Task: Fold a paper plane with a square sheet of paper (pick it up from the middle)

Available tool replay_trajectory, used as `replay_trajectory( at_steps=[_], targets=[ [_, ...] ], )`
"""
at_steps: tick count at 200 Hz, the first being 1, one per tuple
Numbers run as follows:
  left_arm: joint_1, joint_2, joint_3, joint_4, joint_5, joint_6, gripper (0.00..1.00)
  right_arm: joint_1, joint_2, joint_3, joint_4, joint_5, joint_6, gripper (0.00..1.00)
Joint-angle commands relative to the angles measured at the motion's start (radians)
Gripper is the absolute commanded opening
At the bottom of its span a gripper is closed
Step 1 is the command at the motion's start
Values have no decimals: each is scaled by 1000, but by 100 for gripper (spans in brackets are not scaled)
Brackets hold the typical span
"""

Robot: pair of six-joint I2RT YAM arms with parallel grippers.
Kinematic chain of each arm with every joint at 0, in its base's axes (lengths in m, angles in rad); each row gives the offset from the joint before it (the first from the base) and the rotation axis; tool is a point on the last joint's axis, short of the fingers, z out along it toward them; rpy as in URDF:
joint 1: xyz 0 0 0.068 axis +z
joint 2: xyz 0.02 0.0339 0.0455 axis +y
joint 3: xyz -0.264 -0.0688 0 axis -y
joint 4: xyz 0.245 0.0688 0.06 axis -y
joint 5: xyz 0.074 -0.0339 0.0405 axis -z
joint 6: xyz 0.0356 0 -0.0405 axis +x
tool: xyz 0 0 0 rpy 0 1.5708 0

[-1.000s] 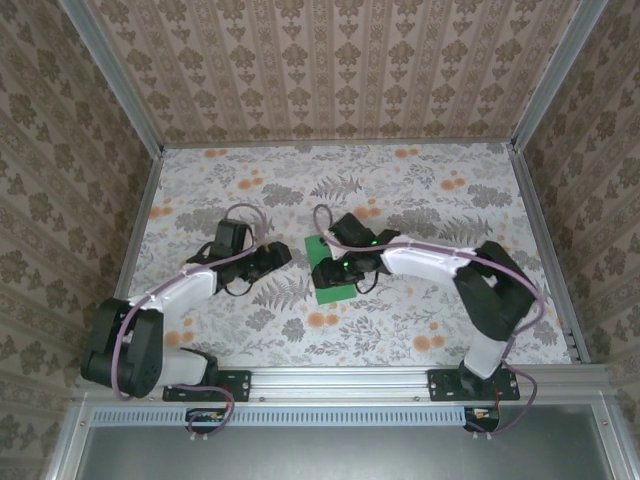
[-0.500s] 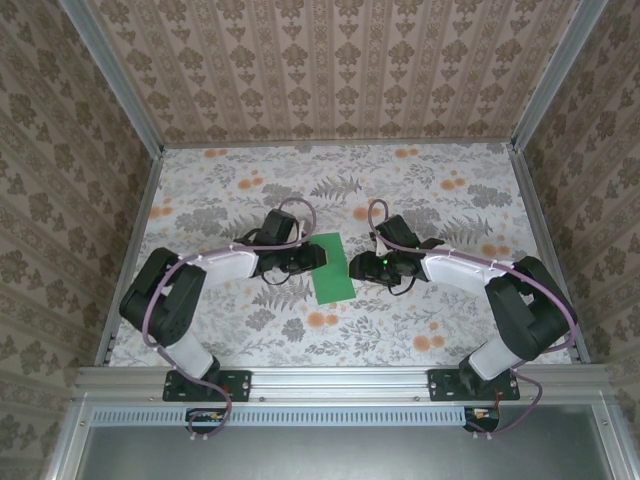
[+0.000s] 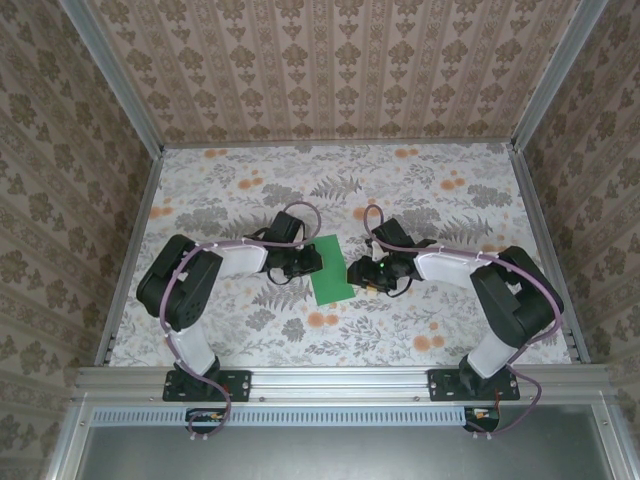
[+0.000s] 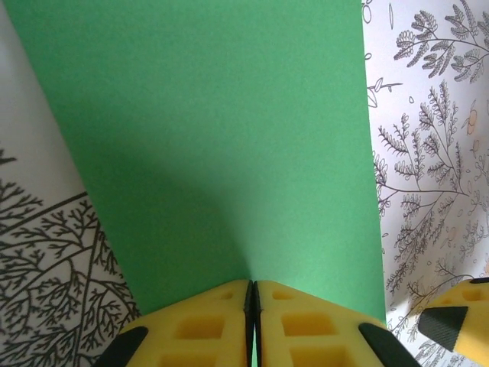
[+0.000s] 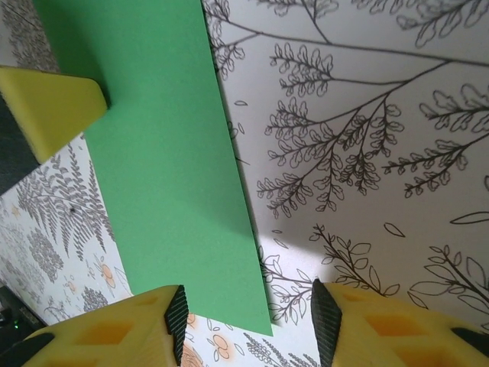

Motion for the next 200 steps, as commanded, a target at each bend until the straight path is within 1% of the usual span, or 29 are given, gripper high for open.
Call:
replay_trajectory(
  at_steps=[1,46,83,114,151,173,200],
  targets=[
    [-4,24,-5,-62,-49,-11,11,2,20,13,6,-41,2,48],
    [-4,30,-9,-61,-48,-14,10,23,48,17,20,-74,9,43],
    [-2,30,-11,-61,-48,-13,10,37,72,28,3,-62,9,41],
    [-2,30,-15,-61,-48,-16,10,51,78,29,18,-86,17,38],
    [-1,30,-20,-58,-48,-17,10,64,69,7,90,-143,64,37],
    [-1,31,-22,-57,-48,-16,10,64,61,-11,127,-152,89,36],
    [1,30,-24,-54,-45,-16,10,62,59,-36,214,-182,129,37]
  ],
)
